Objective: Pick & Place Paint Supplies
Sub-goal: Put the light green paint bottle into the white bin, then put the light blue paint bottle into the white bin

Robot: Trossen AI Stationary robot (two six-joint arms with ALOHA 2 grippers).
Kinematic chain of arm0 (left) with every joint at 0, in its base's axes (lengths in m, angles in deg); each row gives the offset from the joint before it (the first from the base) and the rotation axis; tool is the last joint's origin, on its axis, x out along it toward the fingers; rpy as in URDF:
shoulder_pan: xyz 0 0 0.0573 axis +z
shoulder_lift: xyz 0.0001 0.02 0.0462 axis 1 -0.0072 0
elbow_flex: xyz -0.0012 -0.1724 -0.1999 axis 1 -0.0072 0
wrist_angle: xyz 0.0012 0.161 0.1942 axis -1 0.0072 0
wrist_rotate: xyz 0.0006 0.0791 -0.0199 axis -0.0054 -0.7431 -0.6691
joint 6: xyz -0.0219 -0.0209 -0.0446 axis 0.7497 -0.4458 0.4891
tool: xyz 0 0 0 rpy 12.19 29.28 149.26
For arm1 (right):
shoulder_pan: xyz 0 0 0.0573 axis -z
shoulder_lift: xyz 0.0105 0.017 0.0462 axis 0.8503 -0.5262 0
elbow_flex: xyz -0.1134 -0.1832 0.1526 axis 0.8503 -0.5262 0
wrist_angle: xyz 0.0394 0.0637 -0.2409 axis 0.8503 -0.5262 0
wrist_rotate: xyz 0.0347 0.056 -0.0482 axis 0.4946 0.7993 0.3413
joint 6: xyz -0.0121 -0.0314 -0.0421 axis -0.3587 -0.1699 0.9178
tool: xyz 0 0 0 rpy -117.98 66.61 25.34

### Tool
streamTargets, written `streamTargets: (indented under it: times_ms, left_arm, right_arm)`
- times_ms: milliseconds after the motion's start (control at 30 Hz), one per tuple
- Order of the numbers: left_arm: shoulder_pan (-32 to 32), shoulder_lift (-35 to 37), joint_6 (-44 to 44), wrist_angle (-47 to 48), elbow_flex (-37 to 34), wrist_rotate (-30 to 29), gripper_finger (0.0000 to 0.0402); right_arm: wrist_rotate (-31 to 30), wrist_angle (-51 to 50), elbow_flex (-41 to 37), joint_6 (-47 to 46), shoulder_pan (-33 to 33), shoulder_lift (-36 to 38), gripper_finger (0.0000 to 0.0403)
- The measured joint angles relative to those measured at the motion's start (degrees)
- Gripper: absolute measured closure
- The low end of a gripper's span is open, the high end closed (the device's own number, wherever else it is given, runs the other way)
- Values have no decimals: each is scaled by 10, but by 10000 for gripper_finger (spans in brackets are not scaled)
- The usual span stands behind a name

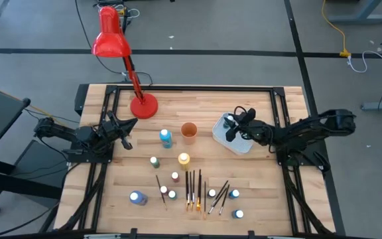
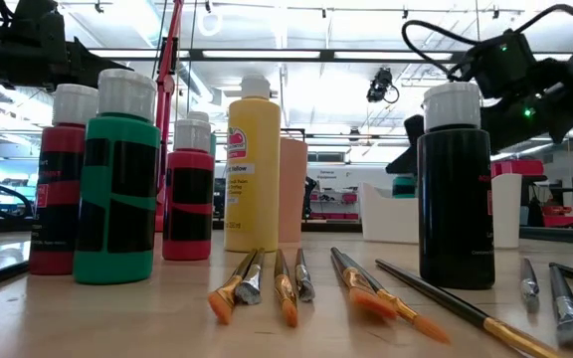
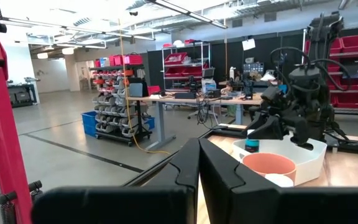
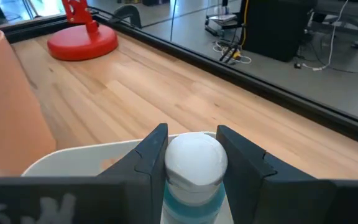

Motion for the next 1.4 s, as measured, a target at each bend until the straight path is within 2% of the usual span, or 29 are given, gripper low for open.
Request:
streamTargets:
  times_ms: [167,400,700,867,1067,1267,1400]
  left_arm:
    - [0,0,0,0,0,0,386]
    - [0,0,0,0,0,0,386]
    - [0,0,0,0,0,0,386]
    - [0,0,0,0,0,0,386]
    - [0,0,3,0,0,0,386]
    - [0,0,7,0,0,0,386]
    - [0,0,7,0,0,0,386]
  right_arm:
    - [0,33,0,30,13,-37,285]
    - [3,44,14,21,30,-76,271]
    - [6,33,35,61,30,-81,252]
    - [7,71,35,99,30,-80,237]
    - [38,115,35,131,30,-74,212]
    - [57,129,35,140,30,-38,198]
    - [126,130,35,140,30,5,199]
